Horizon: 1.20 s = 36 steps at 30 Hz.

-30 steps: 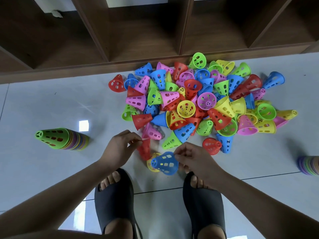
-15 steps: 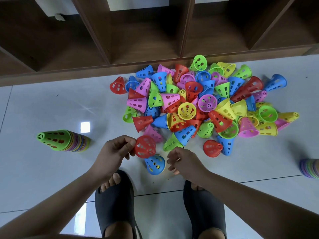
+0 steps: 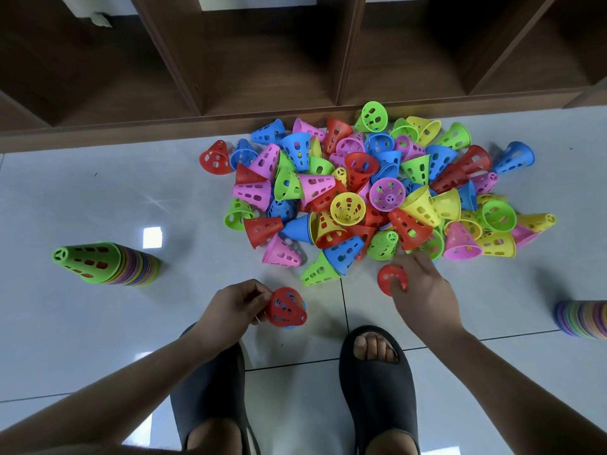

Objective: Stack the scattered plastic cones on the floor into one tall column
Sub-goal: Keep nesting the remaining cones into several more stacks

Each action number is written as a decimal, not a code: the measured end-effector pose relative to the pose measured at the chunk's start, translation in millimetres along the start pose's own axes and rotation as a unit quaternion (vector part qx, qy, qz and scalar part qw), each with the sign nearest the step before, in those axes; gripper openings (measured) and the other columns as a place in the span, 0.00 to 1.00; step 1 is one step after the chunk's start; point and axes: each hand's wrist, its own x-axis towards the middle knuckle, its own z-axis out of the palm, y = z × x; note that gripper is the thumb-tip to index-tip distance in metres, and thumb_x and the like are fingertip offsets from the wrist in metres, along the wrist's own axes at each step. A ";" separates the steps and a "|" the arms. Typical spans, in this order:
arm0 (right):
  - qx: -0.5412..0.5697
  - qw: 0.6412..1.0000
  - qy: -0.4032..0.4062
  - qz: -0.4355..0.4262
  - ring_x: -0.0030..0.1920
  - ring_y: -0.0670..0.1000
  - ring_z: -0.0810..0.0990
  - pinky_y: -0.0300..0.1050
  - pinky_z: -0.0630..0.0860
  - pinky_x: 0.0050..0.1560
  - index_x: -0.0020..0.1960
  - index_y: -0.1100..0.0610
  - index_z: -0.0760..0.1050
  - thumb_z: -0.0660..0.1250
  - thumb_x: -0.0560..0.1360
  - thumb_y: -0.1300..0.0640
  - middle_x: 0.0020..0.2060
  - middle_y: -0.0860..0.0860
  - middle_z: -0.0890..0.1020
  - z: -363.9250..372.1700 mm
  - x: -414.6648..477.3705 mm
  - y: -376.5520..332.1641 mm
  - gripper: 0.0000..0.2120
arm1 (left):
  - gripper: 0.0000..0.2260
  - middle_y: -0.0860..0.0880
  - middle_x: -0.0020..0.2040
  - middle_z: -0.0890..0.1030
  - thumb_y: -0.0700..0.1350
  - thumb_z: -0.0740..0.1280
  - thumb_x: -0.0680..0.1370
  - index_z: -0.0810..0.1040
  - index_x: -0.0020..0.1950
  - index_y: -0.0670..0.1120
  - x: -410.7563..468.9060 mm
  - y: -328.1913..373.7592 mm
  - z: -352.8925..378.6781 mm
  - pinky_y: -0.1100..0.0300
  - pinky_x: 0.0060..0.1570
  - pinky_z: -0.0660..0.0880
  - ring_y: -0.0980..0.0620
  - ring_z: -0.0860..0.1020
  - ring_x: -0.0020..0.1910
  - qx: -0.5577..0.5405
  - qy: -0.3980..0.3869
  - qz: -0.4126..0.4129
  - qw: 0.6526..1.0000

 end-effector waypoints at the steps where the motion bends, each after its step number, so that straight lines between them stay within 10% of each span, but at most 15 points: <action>1: -0.016 1.000 0.001 -0.004 0.38 0.64 0.80 0.49 0.76 0.35 0.57 0.52 0.78 0.71 0.75 0.62 0.55 0.51 0.76 0.0 -0.2 4.6 0.12 | 0.09 0.46 0.39 0.85 0.45 0.67 0.86 0.85 0.49 0.47 0.6 -1.1 1.2 0.58 0.45 0.80 0.53 0.81 0.37 0.006 0.001 -0.004 1.000; 6: -0.063 0.997 -0.037 -0.003 0.41 0.66 0.83 0.54 0.81 0.38 0.68 0.52 0.76 0.72 0.76 0.59 0.62 0.53 0.76 6.8 -1.0 18.3 0.21 | 0.07 0.48 0.40 0.87 0.42 0.68 0.83 0.84 0.47 0.48 3.1 -5.8 5.9 0.58 0.47 0.81 0.53 0.83 0.38 0.042 0.010 -0.018 0.999; 17: 0.037 0.998 -0.054 -0.016 0.43 0.58 0.81 0.49 0.79 0.41 0.57 0.55 0.80 0.77 0.73 0.58 0.52 0.50 0.79 -0.7 -1.3 4.8 0.14 | 0.03 0.56 0.44 0.86 0.48 0.74 0.80 0.82 0.52 0.56 32.2 -1.4 -19.1 0.60 0.47 0.79 0.57 0.83 0.42 0.106 0.109 0.037 0.988; 24: 0.188 0.971 -0.119 -0.089 0.46 0.41 0.79 0.31 0.74 0.46 0.55 0.48 0.80 0.78 0.72 0.54 0.49 0.40 0.79 -21.3 -10.3 -59.0 0.13 | 0.14 0.58 0.56 0.81 0.45 0.76 0.78 0.78 0.60 0.57 53.2 4.8 -25.1 0.57 0.49 0.80 0.56 0.82 0.50 0.161 0.126 0.146 0.968; 36: 0.151 0.941 -0.226 -0.201 0.53 0.50 0.79 0.47 0.79 0.52 0.63 0.45 0.74 0.72 0.78 0.47 0.58 0.41 0.75 26.0 -20.2 -118.9 0.16 | 0.13 0.58 0.57 0.82 0.42 0.74 0.81 0.82 0.64 0.51 50.1 2.0 -19.6 0.54 0.51 0.81 0.59 0.81 0.54 0.211 0.096 0.189 0.954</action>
